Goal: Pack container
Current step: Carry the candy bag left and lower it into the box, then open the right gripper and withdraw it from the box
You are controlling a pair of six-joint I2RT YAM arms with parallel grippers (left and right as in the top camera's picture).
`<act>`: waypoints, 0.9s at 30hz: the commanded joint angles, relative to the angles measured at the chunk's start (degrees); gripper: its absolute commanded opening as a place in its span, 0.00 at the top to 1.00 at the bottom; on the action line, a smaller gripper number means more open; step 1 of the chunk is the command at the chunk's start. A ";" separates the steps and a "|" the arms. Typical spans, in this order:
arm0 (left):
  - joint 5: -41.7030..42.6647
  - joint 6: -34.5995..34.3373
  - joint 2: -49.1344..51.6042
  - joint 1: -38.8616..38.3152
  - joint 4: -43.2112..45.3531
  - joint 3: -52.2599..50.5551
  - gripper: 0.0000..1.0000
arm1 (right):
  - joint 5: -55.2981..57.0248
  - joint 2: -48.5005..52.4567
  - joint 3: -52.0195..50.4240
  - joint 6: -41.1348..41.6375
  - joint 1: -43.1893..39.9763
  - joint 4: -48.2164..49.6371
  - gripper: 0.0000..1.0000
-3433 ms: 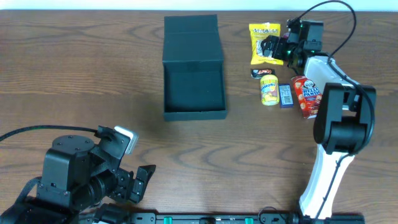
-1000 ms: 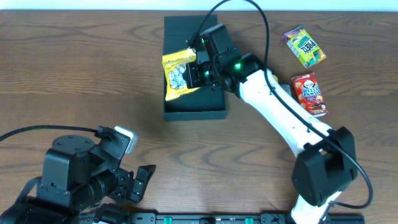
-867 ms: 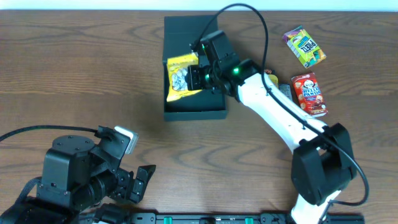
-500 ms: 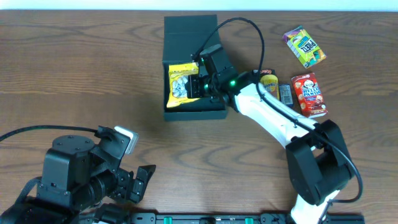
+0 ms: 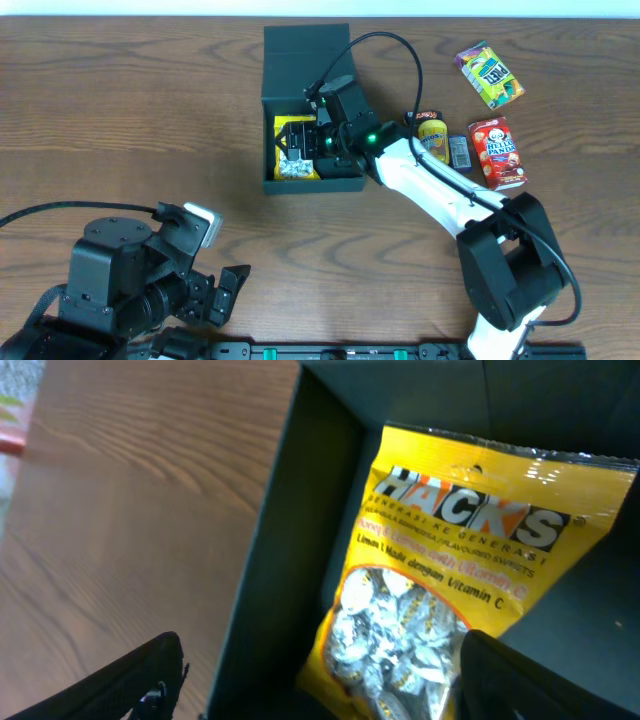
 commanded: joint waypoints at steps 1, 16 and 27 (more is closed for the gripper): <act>0.20 1.05 -0.15 0.09 -0.02 0.02 0.05 | -2.80 0.52 0.02 0.11 0.17 1.01 0.09; 0.20 1.05 -0.15 0.09 -0.02 0.02 0.05 | -3.28 -9.33 3.85 -16.92 -8.55 -1.92 0.01; 0.20 1.05 -0.15 0.09 -0.02 0.02 0.05 | 2.78 -11.74 3.85 -25.18 -25.18 -6.36 0.01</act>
